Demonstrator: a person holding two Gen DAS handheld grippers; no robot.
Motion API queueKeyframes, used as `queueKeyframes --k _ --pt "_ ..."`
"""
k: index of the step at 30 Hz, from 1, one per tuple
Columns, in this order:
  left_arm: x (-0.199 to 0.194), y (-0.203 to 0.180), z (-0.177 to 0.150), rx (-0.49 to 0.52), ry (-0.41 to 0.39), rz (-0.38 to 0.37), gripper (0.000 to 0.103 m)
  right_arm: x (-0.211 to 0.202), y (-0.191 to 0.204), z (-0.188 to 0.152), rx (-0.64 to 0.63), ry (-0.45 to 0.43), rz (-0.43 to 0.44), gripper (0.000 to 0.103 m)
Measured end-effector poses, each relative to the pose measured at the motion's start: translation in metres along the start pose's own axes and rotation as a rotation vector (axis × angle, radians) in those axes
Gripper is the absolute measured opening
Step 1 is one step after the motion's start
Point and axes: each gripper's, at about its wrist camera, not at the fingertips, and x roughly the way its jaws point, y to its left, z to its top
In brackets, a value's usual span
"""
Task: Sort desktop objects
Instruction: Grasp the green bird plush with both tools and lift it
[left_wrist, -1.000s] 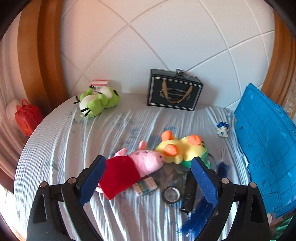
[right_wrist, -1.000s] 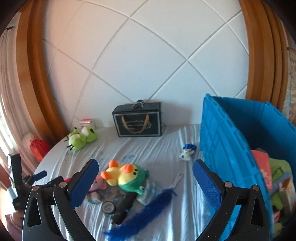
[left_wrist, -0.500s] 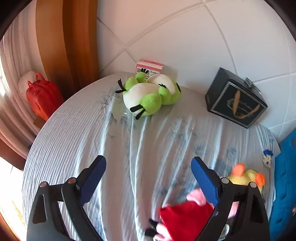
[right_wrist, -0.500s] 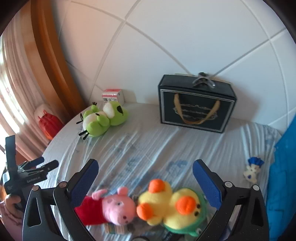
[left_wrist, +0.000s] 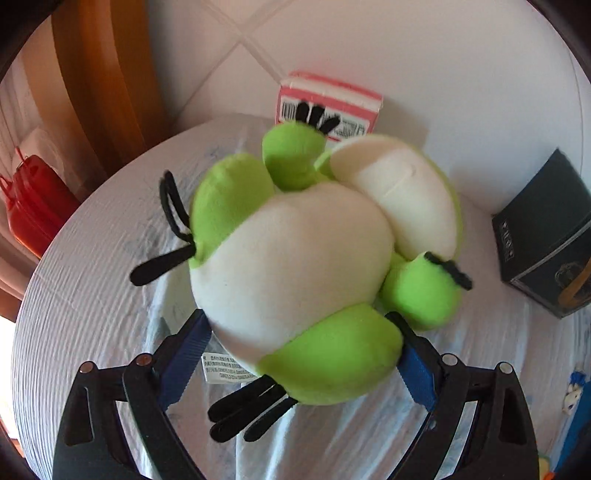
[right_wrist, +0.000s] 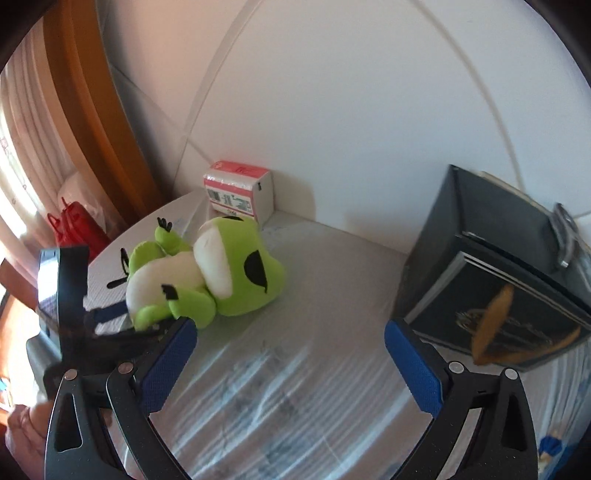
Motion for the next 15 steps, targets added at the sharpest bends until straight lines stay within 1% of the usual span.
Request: queueKeyframes --k 2,3,6,9,10,12,14,15 --pt "0.010 0.004 -0.010 0.065 -0.028 0.061 0.094 0.033 0.008 0.008 -0.008 0.038 0.038 0.103" --pt "0.014 0.010 -0.012 0.067 -0.029 0.074 0.094 0.048 0.013 0.010 -0.020 0.050 0.052 0.103" --pt "0.016 0.026 -0.012 0.070 -0.033 0.028 0.094 0.087 0.024 0.014 -0.019 0.087 0.096 0.103" --pt "0.010 0.026 -0.010 0.132 -0.070 0.021 0.094 0.120 0.030 0.015 0.043 0.140 0.174 0.103" --pt "0.008 0.025 -0.009 0.149 -0.081 0.024 0.094 0.128 0.033 0.015 0.048 0.138 0.185 0.103" --pt "0.007 0.022 -0.006 0.162 -0.096 0.025 0.094 0.144 0.038 0.018 0.043 0.136 0.171 0.103" --pt "0.008 0.022 -0.002 0.152 -0.098 0.021 0.093 0.160 0.037 0.021 0.079 0.165 0.205 0.103" --pt "0.009 0.022 -0.001 0.148 -0.098 0.017 0.087 0.164 0.034 0.022 0.114 0.188 0.234 0.103"
